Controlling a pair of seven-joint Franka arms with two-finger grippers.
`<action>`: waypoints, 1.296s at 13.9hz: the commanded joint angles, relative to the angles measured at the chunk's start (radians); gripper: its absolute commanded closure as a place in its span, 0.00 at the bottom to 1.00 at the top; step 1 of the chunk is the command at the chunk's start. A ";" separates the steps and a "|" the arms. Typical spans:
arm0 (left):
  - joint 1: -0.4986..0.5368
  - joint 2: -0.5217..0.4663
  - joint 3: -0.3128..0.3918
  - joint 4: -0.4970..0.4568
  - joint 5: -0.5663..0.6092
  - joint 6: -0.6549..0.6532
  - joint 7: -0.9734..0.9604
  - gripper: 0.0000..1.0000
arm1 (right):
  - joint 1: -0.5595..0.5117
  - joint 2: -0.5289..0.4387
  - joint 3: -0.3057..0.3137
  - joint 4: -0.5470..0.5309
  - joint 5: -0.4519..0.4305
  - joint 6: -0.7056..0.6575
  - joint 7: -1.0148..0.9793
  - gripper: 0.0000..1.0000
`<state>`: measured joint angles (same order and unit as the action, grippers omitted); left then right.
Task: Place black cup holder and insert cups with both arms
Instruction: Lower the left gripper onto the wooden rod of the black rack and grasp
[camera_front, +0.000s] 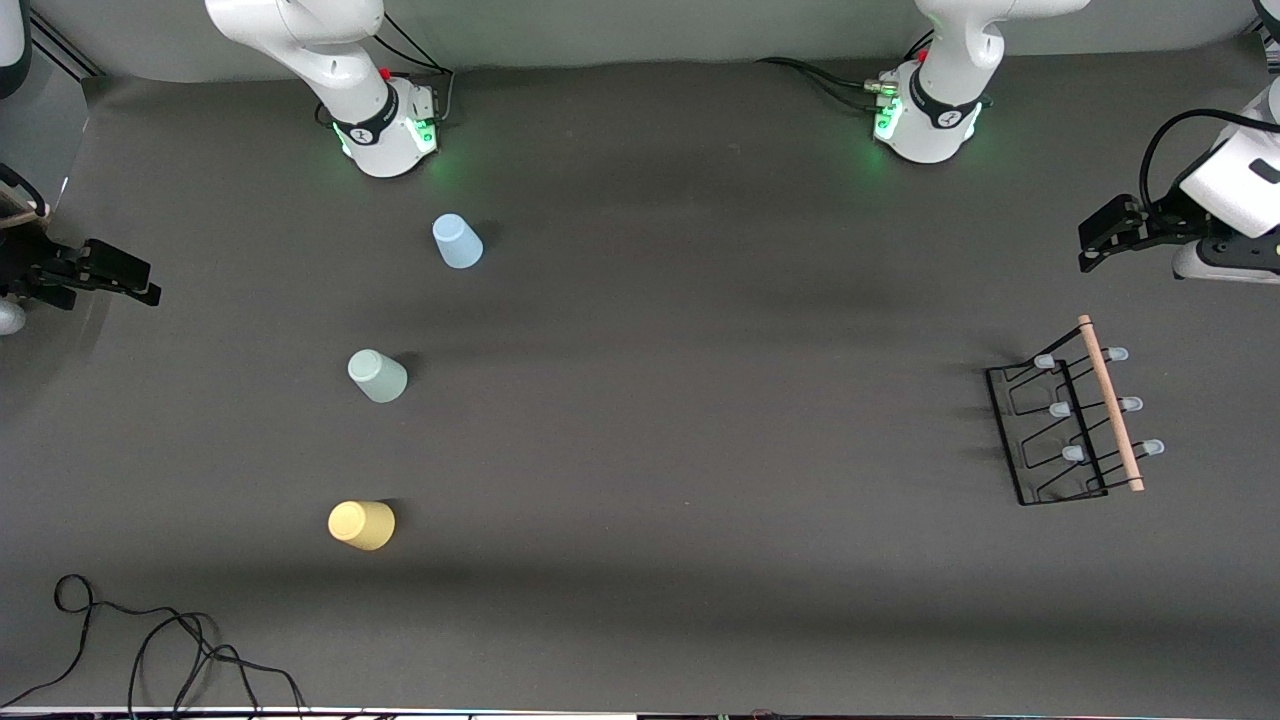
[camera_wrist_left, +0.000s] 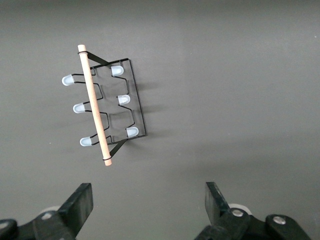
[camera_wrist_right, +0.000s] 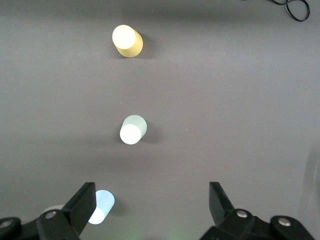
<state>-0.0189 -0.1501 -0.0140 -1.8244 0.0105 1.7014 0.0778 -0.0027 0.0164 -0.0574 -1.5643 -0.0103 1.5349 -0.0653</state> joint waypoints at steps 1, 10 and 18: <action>0.011 0.007 0.003 0.014 0.005 -0.013 0.005 0.00 | 0.010 -0.019 -0.010 -0.005 0.016 -0.003 0.007 0.00; 0.065 0.136 0.006 -0.059 0.005 0.202 0.013 0.00 | 0.010 -0.009 -0.009 0.007 0.015 -0.007 0.007 0.00; 0.163 0.372 0.006 -0.078 0.046 0.444 0.054 0.21 | 0.012 -0.009 -0.006 0.006 0.015 -0.007 0.007 0.00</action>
<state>0.1381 0.1859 -0.0023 -1.9012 0.0403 2.1077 0.1222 -0.0006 0.0161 -0.0573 -1.5587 -0.0103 1.5344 -0.0653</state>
